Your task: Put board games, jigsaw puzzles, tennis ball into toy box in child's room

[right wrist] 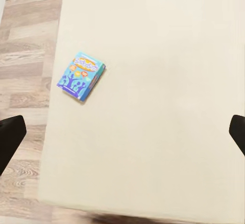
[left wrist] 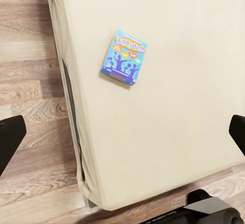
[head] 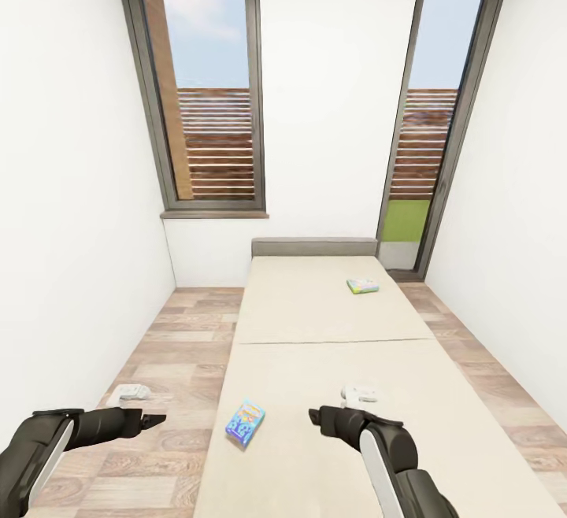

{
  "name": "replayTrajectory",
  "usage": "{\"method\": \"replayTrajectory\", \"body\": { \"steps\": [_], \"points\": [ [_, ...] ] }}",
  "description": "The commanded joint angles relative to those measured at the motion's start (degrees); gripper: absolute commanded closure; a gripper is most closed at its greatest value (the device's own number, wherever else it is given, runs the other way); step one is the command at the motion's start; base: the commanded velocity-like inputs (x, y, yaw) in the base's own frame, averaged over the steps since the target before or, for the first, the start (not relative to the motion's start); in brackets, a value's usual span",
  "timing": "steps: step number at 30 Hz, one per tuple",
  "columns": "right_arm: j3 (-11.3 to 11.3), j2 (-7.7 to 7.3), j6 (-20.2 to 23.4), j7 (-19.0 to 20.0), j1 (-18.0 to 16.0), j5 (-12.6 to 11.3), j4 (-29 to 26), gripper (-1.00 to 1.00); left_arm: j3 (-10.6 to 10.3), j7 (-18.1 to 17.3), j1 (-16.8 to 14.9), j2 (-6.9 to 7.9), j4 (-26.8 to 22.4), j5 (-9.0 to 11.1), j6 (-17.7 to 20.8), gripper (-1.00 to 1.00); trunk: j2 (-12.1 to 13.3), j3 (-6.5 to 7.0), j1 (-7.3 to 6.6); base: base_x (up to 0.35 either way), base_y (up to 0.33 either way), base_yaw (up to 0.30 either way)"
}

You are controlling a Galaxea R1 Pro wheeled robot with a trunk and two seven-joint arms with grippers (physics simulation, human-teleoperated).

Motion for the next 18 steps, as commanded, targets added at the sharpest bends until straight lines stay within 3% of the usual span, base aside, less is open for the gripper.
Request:
{"method": "replayTrajectory", "body": {
  "steps": [1,18],
  "points": [
    [0.32,-0.01,-0.02,-0.58,-0.02,-0.66,-0.04,-1.0,0.1,-0.23,-0.03,-0.01,-0.02,-0.02,0.42,-1.0,-0.07,-0.06,0.03,0.0,0.0,0.0],
    [1.41,0.05,-0.82,-0.54,-0.03,-0.97,-0.08,-1.0,0.02,0.06,-0.03,-0.1,0.01,-0.31,0.33,-1.0,-0.07,-0.06,0.03,0.0,0.0,0.0]
  ]
}}
